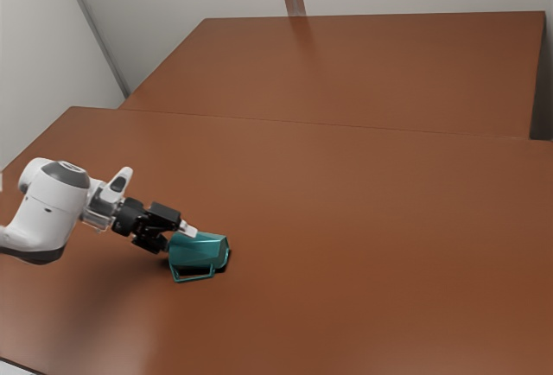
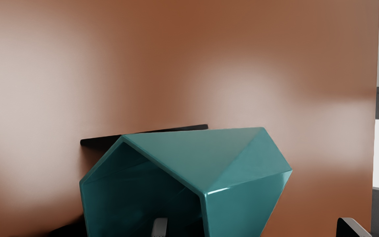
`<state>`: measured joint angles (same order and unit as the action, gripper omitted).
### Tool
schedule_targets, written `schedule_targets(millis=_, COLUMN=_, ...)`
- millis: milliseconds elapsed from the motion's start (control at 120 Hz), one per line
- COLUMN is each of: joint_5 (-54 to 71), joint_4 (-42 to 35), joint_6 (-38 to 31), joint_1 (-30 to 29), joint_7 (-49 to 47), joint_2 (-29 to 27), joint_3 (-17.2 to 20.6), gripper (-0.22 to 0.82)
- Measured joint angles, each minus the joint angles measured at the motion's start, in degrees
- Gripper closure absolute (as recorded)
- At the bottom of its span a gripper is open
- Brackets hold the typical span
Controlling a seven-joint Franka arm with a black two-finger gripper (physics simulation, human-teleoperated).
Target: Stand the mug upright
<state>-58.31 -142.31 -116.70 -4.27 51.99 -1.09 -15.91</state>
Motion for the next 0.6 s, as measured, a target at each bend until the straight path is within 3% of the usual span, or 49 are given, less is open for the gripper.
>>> schedule_targets(millis=600, joint_5=-0.70, joint_4=-0.16, joint_6=-0.28, joint_1=0.70, joint_7=0.46, joint_2=-0.47, joint_3=-0.03, gripper=0.61)
